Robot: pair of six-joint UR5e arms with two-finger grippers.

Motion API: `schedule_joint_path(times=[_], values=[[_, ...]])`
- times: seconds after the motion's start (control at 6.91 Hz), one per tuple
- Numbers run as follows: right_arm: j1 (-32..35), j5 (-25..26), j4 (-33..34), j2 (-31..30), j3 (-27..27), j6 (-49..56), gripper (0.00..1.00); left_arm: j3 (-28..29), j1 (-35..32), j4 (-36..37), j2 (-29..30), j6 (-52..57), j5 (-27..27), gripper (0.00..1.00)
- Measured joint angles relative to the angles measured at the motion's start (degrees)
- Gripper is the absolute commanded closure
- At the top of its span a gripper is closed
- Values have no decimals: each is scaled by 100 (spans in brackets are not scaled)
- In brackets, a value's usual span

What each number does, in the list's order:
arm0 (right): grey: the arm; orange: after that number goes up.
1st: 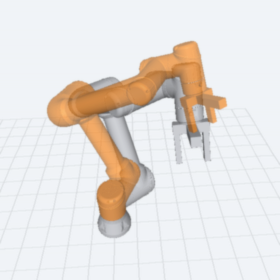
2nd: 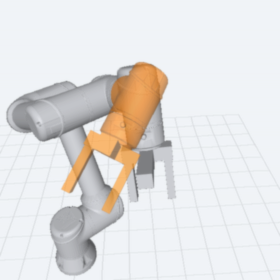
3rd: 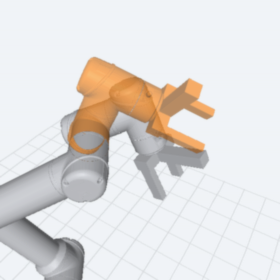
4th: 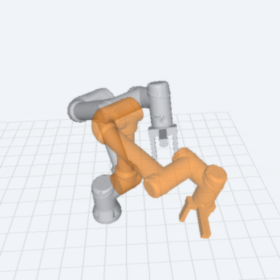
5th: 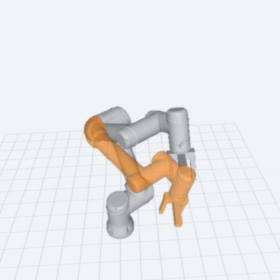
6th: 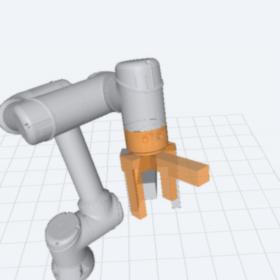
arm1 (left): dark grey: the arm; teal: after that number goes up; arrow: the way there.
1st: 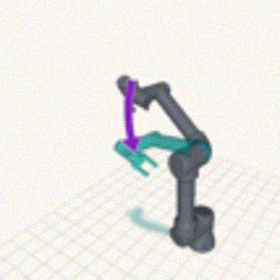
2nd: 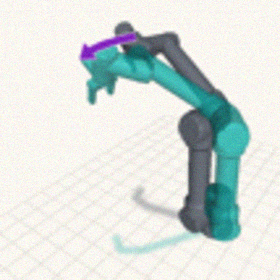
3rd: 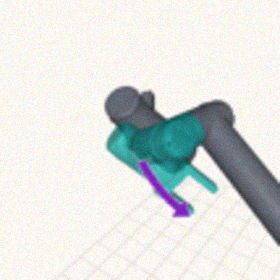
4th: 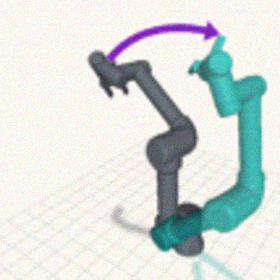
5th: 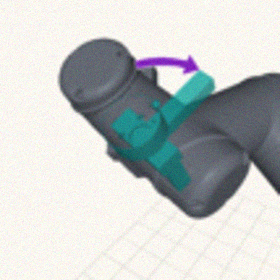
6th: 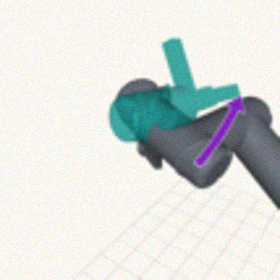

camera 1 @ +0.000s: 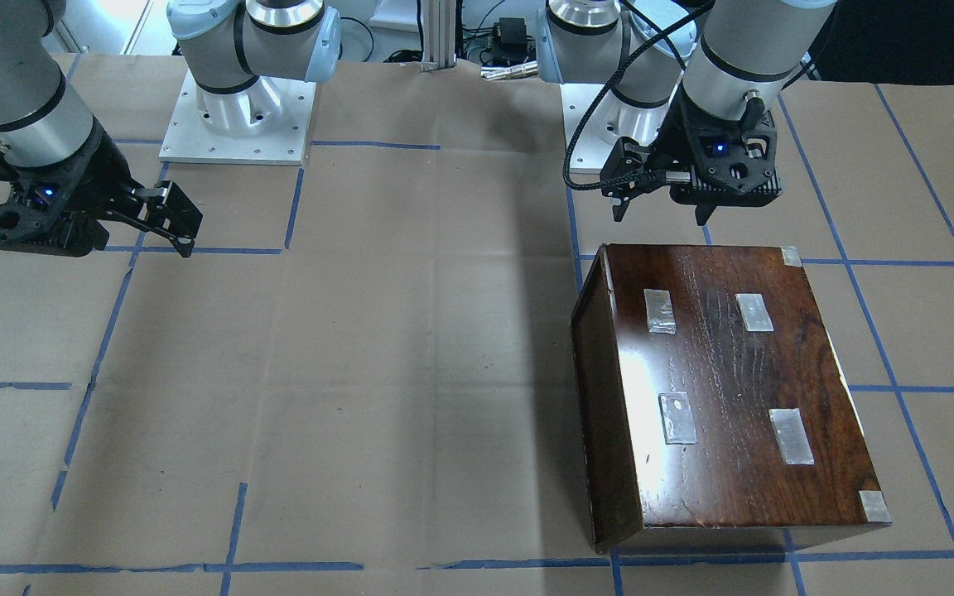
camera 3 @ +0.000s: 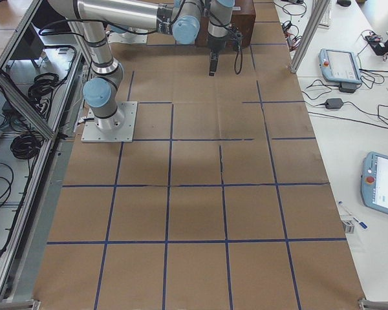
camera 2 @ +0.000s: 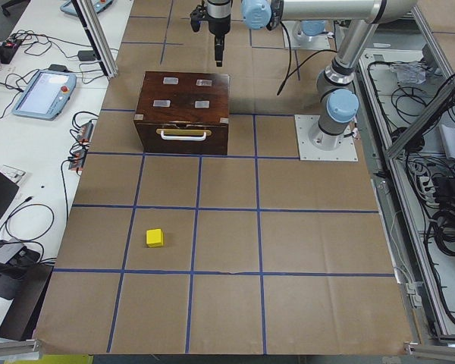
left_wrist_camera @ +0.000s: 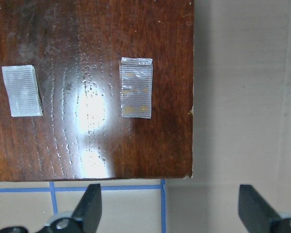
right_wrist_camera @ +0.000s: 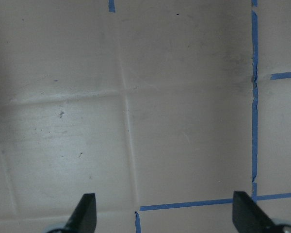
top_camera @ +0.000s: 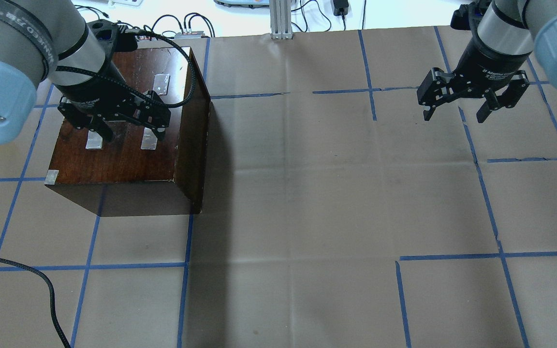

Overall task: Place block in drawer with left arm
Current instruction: 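Move the left gripper from above the box toward its drawer handle side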

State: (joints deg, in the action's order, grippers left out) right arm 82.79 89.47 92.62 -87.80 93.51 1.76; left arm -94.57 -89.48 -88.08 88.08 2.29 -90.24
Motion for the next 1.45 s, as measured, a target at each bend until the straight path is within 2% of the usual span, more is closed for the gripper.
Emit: schedule_joint_path(times=[0.72, 1.16, 1.45], values=[[0, 0, 2, 0, -6, 0, 0, 14, 176, 63, 2, 200, -24, 0], [0, 0, -2, 0, -8, 0, 0, 88, 779, 63, -17, 759, -15, 0], [0, 0, 1, 0, -8, 0, 0, 206, 1477, 64, 35, 1476, -11, 0]])
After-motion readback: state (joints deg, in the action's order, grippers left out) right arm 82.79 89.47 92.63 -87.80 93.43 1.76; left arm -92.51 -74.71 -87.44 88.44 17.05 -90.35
